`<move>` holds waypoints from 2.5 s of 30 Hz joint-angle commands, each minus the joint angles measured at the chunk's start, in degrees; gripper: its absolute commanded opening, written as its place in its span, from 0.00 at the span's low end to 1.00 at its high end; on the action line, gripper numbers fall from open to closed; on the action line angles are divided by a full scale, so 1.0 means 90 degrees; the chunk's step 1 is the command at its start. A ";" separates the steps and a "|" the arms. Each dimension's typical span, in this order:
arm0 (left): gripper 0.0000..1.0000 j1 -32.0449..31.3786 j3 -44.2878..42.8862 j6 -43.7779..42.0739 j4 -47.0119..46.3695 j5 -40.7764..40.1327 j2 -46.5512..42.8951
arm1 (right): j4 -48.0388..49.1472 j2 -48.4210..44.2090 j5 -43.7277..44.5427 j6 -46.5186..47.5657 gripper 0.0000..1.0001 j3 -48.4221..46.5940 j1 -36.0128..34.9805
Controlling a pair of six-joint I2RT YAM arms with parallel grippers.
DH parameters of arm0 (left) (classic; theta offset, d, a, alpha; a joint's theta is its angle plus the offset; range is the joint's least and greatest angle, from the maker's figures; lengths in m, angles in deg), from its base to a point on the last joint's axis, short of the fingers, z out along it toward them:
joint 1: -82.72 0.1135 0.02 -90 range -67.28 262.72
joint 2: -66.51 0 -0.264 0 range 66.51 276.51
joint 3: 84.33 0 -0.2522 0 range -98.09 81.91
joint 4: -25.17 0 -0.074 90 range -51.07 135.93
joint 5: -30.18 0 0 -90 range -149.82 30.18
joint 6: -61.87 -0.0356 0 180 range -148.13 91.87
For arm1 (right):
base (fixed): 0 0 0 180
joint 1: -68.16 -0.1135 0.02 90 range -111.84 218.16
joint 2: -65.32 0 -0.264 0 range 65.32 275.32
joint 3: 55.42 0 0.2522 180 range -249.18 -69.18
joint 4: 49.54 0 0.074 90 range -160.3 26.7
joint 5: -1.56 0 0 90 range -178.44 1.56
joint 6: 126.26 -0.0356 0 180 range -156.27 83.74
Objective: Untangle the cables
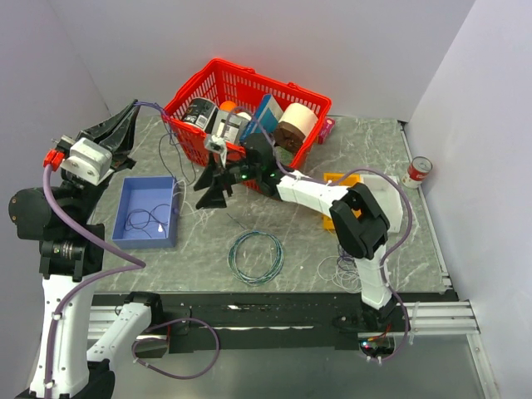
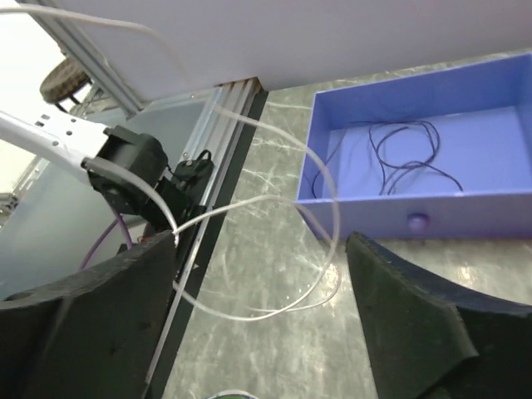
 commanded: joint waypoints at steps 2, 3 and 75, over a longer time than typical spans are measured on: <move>0.01 -0.0031 -0.0039 -0.0014 -0.0217 0.0010 0.0013 | -0.0322 0.0013 0.0894 0.0346 1.00 -0.0648 -0.0361; 0.01 -0.0031 -0.0040 -0.0004 -0.0246 0.0020 0.0013 | -0.0234 0.0043 0.1012 0.0268 1.00 -0.0658 -0.0361; 0.01 0.1912 0.2479 -0.2055 0.1911 -0.1622 0.1243 | -0.1991 -0.2007 0.3123 0.1097 0.00 0.2193 -0.0410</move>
